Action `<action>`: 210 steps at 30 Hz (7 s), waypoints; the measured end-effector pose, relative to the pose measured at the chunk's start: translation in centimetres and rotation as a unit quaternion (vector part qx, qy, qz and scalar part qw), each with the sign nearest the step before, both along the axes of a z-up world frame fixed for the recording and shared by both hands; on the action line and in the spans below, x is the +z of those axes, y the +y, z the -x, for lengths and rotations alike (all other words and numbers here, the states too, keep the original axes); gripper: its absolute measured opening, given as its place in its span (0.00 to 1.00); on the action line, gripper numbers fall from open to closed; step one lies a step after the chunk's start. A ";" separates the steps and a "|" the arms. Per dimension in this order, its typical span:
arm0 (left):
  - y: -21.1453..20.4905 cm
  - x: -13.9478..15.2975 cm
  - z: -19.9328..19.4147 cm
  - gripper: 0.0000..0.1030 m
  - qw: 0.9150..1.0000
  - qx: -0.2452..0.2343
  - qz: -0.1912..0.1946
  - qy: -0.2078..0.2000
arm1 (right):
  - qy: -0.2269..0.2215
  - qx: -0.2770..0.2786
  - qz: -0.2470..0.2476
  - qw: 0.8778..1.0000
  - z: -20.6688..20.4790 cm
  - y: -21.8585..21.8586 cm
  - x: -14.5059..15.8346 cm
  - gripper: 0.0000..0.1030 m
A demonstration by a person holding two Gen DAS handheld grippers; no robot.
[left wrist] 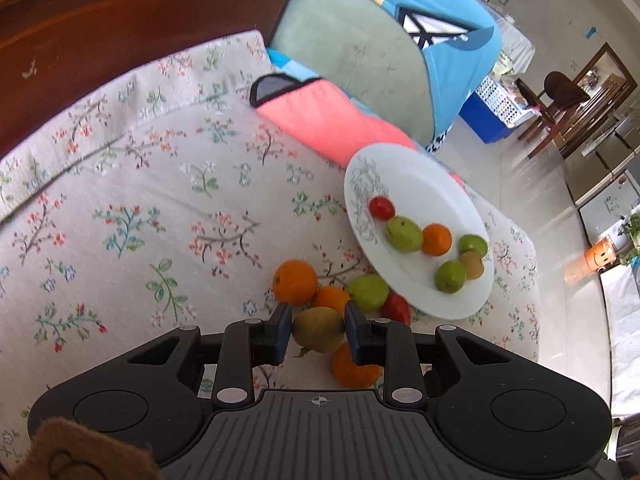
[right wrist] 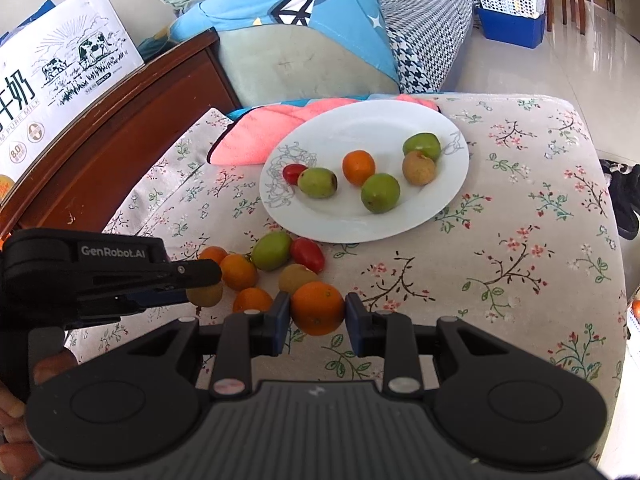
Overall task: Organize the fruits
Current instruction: 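Carry the orange and kiwi onto the plate and open both tools, then withdraw both tools from the plate toward the remaining fruits, then grasp a brown kiwi with the right tool while the left tool grasps an orange, then carry the kiwi and orange over the white plate with both tools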
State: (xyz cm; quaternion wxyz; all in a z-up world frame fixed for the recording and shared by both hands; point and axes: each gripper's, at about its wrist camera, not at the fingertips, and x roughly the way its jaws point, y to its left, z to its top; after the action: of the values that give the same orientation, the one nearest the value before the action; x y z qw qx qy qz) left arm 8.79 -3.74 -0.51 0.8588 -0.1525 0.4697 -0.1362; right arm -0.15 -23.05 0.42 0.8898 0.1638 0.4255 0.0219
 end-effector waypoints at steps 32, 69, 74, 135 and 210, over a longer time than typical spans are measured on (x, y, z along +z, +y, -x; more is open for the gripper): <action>-3.6 3.4 -6.9 0.25 0.998 -0.020 0.035 -0.056 | -0.048 -0.014 -0.021 0.999 -6.8 -3.3 2.8 0.29; -7.8 3.5 -9.0 0.69 0.993 -0.056 0.005 -0.101 | -0.032 -0.080 -0.061 0.994 -11.4 -7.2 0.6 0.32; -7.6 4.2 -8.3 0.77 0.993 -0.052 -0.020 -0.108 | -0.026 -0.078 -0.048 0.995 -11.0 -6.8 0.7 0.32; 0.5 -1.0 -5.5 0.96 0.995 -0.014 -0.092 0.018 | 0.051 -0.025 -0.064 0.996 -4.3 -0.2 -2.1 0.39; 0.1 3.1 -4.0 0.28 0.998 0.004 -0.035 -0.046 | -0.013 -0.057 -0.118 0.991 -4.7 -3.0 2.2 0.28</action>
State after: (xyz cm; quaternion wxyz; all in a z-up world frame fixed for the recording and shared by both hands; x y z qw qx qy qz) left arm 12.82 -3.66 2.54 0.8847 -0.1179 0.4339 -0.1228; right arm 4.56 -26.03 2.65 0.8697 0.2908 0.3982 0.0234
